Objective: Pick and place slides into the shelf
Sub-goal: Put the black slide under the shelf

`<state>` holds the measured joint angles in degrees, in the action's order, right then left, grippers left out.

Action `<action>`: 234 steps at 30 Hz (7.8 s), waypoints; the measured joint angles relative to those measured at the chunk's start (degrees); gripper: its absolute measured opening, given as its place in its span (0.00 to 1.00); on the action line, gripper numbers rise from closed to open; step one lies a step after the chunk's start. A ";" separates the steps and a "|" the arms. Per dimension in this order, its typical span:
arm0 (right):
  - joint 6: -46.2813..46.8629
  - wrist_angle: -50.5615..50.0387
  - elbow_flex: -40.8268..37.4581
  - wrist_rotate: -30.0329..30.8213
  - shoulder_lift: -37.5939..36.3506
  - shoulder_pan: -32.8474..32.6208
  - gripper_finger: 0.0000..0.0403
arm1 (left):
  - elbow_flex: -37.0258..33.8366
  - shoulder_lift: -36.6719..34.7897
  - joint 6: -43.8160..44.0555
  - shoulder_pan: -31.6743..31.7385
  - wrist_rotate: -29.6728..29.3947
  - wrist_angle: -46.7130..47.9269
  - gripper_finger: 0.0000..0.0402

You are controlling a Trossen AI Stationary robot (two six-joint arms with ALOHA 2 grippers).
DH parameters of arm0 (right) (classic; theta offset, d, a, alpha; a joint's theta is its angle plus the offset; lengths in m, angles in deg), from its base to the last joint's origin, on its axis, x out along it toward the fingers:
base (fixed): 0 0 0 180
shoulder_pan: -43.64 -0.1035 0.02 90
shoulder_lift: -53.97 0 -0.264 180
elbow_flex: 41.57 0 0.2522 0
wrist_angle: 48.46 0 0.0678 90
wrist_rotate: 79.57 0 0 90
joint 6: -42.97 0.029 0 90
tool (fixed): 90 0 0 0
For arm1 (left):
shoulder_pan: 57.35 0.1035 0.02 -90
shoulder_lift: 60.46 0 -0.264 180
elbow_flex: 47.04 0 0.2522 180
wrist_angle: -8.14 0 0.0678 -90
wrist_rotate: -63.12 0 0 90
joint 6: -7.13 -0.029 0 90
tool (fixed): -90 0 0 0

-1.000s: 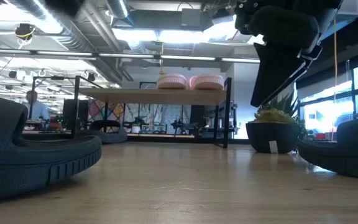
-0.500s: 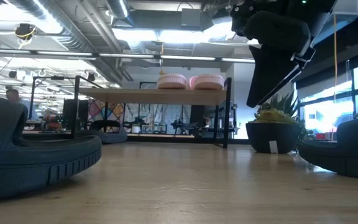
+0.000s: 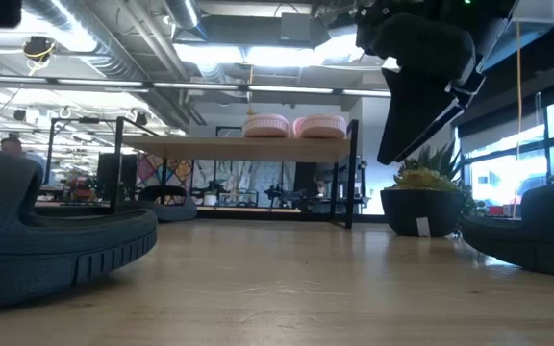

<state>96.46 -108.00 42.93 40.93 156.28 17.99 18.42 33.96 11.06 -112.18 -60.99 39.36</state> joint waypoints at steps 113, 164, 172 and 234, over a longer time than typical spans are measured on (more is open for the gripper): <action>-3.19 0.94 0.00 4.33 0.00 5.99 0.51 | -17.90 -16.01 0.05 64.24 -2.09 -12.09 0.22; -3.07 1.18 0.01 -0.61 0.00 5.16 0.51 | -17.84 -10.41 9.50 54.20 24.09 -8.04 0.39; -3.04 1.16 0.02 -0.59 0.00 5.16 0.51 | -17.86 -10.41 9.45 61.81 24.05 -11.52 0.39; -3.68 -25.93 14.47 1.38 -4.90 -18.38 0.51 | -43.18 -46.98 22.84 58.06 30.12 -34.25 0.39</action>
<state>92.79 -133.92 57.40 42.30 151.38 -0.39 -24.76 -13.02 33.90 -54.12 -30.87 5.10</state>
